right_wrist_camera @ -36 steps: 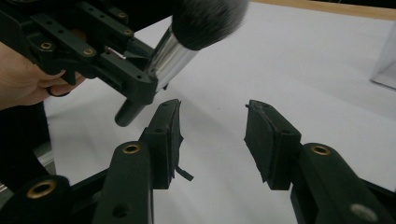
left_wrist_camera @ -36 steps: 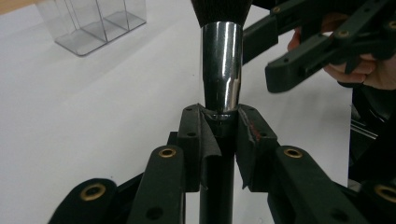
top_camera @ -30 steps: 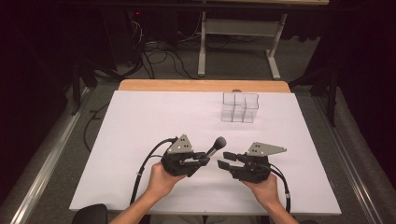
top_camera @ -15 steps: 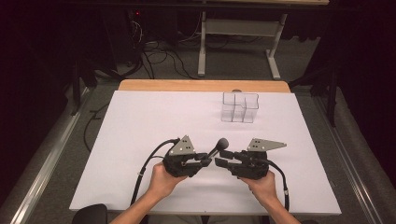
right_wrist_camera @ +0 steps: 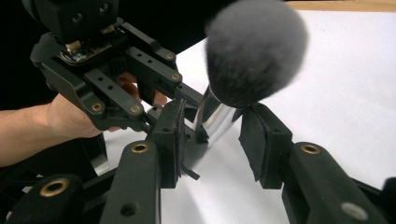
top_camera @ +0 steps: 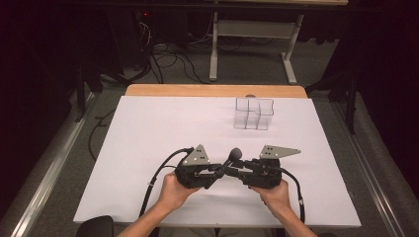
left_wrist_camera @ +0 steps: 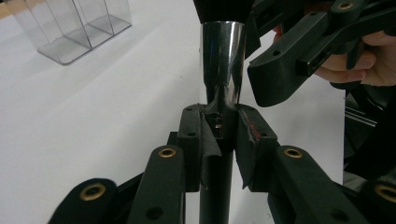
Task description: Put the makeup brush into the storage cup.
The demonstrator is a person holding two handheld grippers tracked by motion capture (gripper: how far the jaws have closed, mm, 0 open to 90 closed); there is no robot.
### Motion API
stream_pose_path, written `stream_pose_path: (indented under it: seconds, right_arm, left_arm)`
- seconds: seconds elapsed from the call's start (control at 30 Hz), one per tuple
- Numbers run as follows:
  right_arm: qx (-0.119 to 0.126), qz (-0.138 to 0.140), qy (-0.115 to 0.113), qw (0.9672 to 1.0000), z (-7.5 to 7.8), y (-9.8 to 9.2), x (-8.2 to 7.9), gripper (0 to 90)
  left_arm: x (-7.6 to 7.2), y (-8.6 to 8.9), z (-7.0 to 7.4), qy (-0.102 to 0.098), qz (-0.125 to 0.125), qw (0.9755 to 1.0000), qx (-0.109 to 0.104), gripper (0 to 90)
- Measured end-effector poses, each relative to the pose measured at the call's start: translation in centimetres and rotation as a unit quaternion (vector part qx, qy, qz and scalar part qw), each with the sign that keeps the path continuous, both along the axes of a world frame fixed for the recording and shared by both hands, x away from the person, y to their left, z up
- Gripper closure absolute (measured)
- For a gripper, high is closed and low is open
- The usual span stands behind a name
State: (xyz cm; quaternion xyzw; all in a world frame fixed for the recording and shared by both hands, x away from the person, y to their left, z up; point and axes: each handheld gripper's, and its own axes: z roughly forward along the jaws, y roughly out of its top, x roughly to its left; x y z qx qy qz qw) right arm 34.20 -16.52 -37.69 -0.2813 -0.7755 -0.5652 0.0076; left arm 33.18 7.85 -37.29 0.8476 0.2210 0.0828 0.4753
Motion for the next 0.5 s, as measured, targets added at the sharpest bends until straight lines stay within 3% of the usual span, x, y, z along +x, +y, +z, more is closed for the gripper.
stream_pose_path:
  seconds: [0.5]
  right_arm:
    - [-0.001,-0.007,-0.004,1.0000,0.07,0.01,-0.16,69.1]
  left_arm:
    - [-0.42,-0.42,0.19,-0.007,-0.004,1.0000,0.004,72.9]
